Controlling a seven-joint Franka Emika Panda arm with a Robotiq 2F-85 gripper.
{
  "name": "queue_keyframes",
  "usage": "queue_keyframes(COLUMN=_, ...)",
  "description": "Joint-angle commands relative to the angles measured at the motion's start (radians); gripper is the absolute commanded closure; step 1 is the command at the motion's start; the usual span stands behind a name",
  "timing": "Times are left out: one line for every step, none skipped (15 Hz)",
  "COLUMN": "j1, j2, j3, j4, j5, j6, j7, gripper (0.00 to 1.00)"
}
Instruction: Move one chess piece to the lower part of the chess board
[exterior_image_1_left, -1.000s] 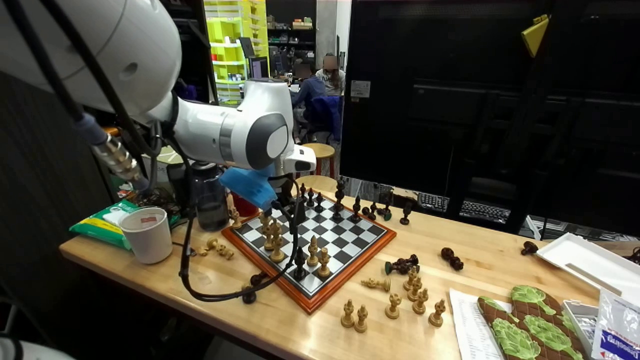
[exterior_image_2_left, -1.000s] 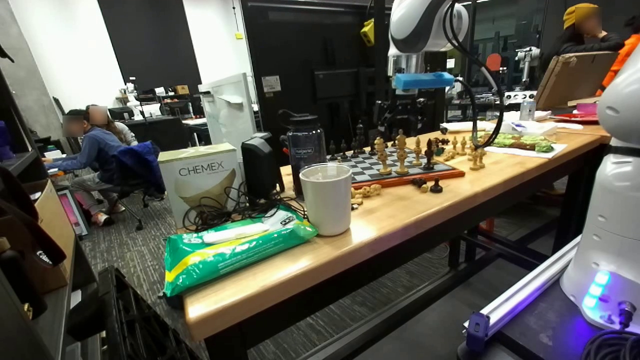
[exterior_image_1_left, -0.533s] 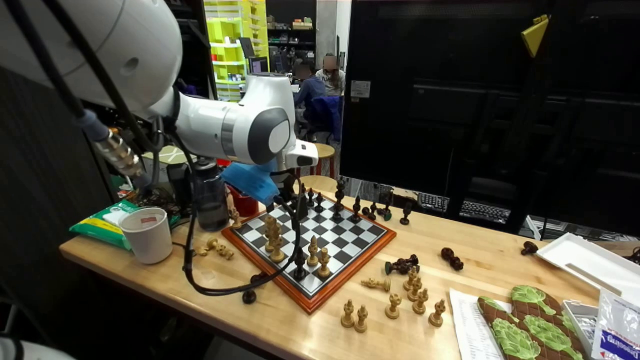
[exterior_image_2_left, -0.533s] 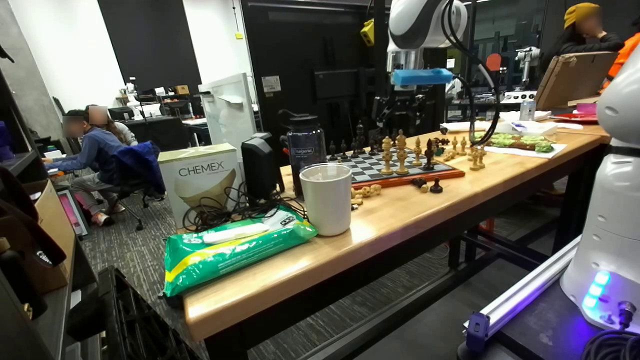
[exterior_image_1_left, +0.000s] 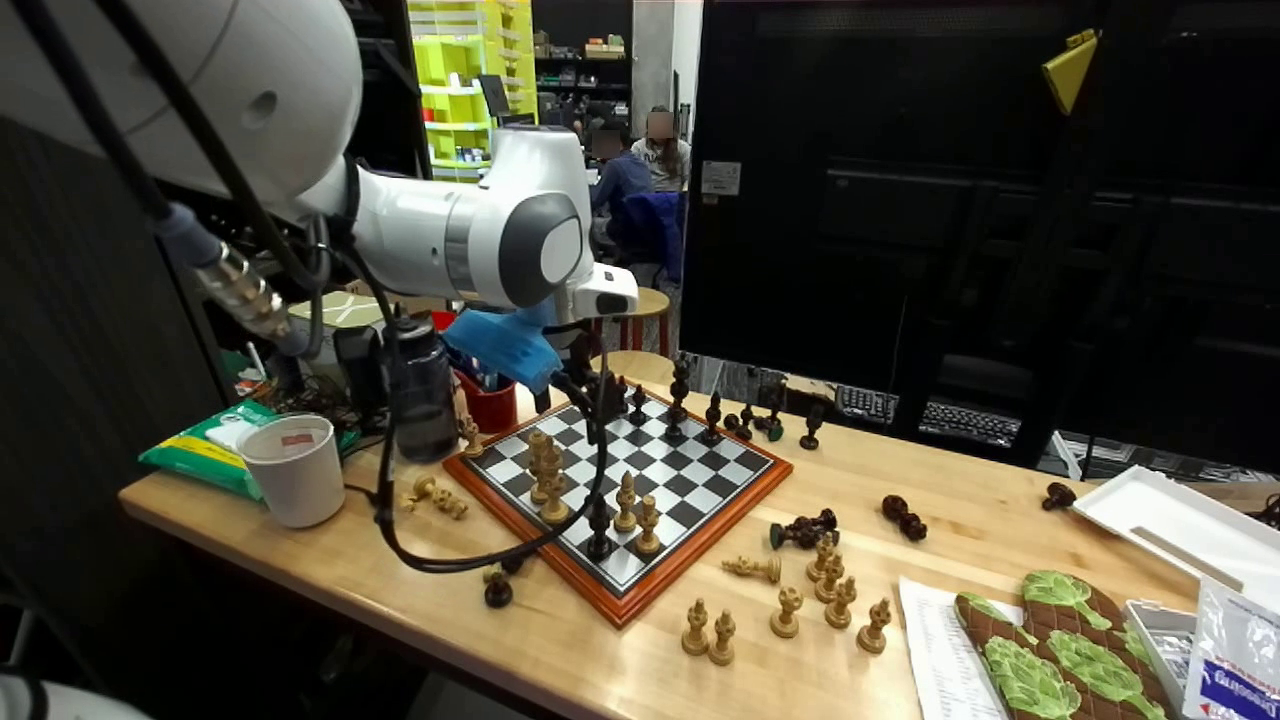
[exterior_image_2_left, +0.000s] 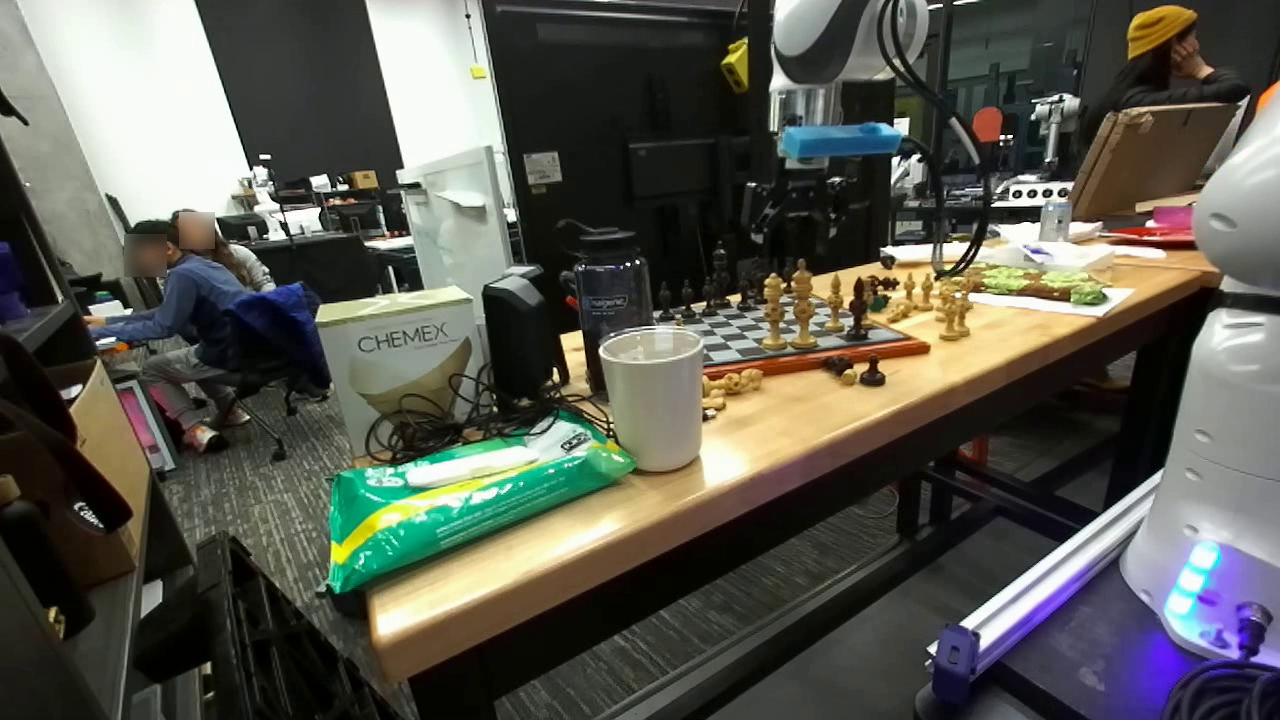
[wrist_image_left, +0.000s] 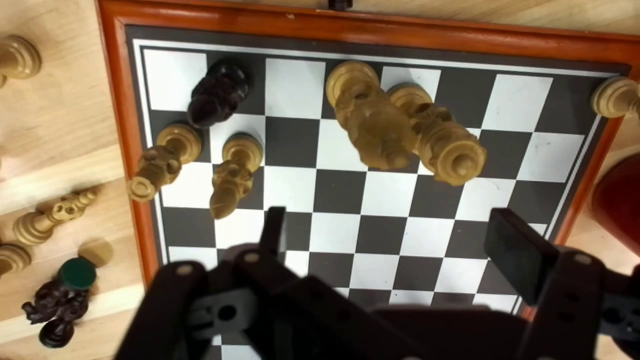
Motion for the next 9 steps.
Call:
queue_keyframes(j1=-0.010, j2=-0.011, j3=0.012, j4=0.042, j5=-0.018, j6=-0.068, j7=0.005, gripper=0.00)
queue_keyframes(j1=-0.010, j2=-0.012, j3=0.013, j4=0.052, j5=-0.021, j6=-0.083, j7=0.008, gripper=0.00)
queue_keyframes(j1=-0.010, j2=-0.015, j3=0.014, j4=0.062, j5=-0.024, j6=-0.099, j7=0.012, gripper=0.00)
queue_keyframes(j1=-0.010, j2=-0.017, j3=0.016, j4=0.071, j5=-0.028, j6=-0.111, j7=0.014, gripper=0.00)
queue_keyframes(j1=-0.010, j2=-0.019, j3=0.017, j4=0.081, j5=-0.032, j6=-0.126, j7=0.016, gripper=0.00)
queue_keyframes(j1=-0.009, j2=-0.019, j3=0.018, j4=0.091, j5=-0.035, j6=-0.140, j7=0.016, gripper=0.00)
queue_keyframes(j1=-0.008, j2=-0.020, j3=0.019, j4=0.102, j5=-0.037, j6=-0.154, j7=0.016, gripper=0.00)
queue_keyframes(j1=-0.008, j2=-0.021, j3=0.020, j4=0.112, j5=-0.039, j6=-0.166, j7=0.018, gripper=0.00)
queue_keyframes(j1=-0.008, j2=-0.022, j3=0.020, j4=0.120, j5=-0.040, j6=-0.174, j7=0.017, gripper=0.00)
